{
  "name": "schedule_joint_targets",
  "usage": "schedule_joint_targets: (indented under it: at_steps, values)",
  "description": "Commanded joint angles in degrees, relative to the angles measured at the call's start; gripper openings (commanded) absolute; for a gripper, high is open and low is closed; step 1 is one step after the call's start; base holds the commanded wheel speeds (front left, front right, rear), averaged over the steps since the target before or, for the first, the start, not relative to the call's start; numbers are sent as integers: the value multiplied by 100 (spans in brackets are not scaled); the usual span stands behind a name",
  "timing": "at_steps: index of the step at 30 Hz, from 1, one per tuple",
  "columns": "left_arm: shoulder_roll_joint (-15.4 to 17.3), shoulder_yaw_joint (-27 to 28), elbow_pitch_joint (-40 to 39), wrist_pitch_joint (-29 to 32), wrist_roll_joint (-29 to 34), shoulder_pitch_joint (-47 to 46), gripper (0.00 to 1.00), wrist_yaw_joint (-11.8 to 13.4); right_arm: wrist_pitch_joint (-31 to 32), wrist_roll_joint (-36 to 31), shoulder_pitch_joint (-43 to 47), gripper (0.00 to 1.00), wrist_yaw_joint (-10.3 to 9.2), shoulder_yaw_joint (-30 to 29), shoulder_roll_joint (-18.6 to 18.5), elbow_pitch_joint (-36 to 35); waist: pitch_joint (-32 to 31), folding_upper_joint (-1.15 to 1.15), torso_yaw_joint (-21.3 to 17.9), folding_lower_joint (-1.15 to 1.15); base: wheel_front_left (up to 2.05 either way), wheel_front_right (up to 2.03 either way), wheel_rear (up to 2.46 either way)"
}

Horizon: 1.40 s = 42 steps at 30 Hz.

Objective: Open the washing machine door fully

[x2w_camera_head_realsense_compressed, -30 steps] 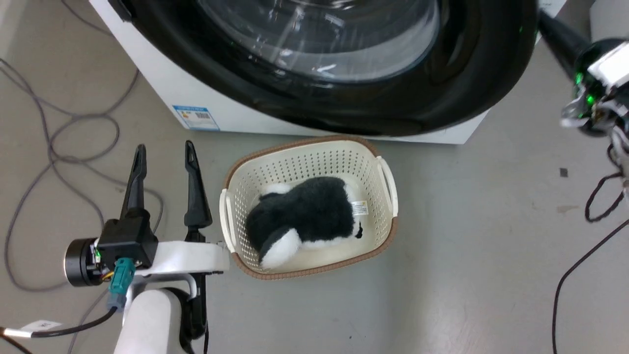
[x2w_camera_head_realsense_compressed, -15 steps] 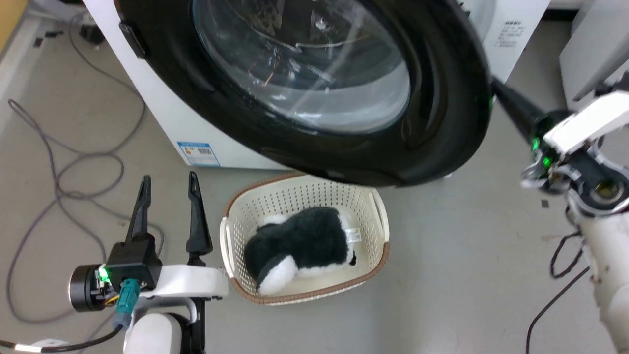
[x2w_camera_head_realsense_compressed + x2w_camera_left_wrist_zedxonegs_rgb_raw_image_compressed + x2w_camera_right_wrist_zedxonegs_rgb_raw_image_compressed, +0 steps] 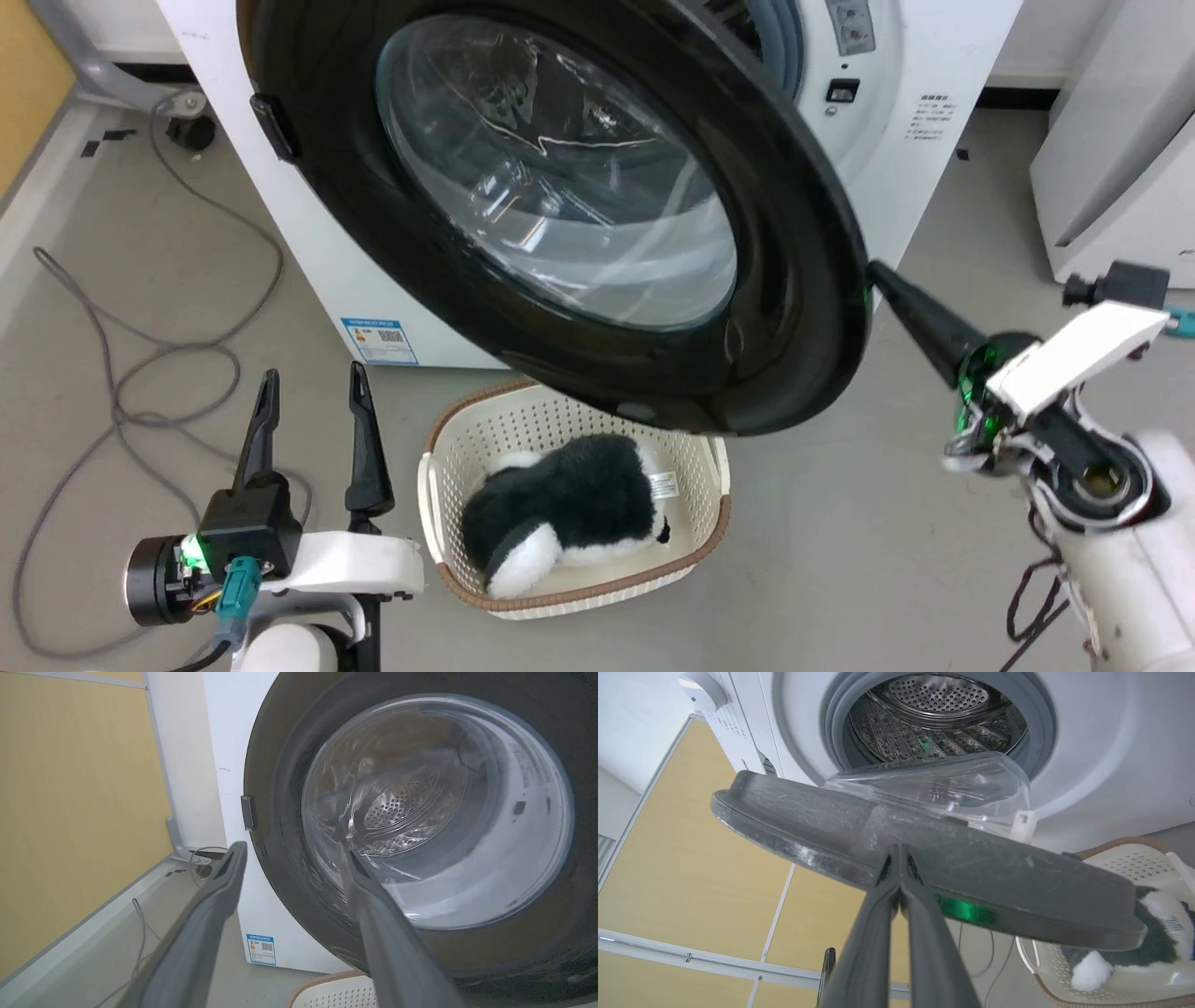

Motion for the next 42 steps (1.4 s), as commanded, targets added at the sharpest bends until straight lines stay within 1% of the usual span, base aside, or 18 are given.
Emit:
schedule_joint_targets:
  at_steps: [1,8,16,26,32,42]
  values:
    - [6,3,1,-30,22,92,100,-36,46,41,164,0,39,28,68,-100,-38,0,-3,0,0,0,0]
    - [6,-4,23,-30,24,195,100,-31,186,124,825,0,39,180,214,-806,-194,0,-1,0,0,0,0]
    - [6,-2,43,-30,40,258,100,-53,233,62,1514,0,39,422,360,-1715,-266,0,49,0,0,0,0]
    - [6,-72,67,-30,26,343,100,-35,270,-68,2122,0,39,879,606,-2505,-352,0,144,0,0,0,0]
    - [6,-104,100,-30,1,360,100,-26,341,-97,2384,0,39,1195,737,-2729,-402,0,200,0,0,0,0]
    - [6,-149,152,-30,-18,367,100,-22,596,-73,2490,0,39,1837,1021,-2619,-448,0,292,0,0,0,0]
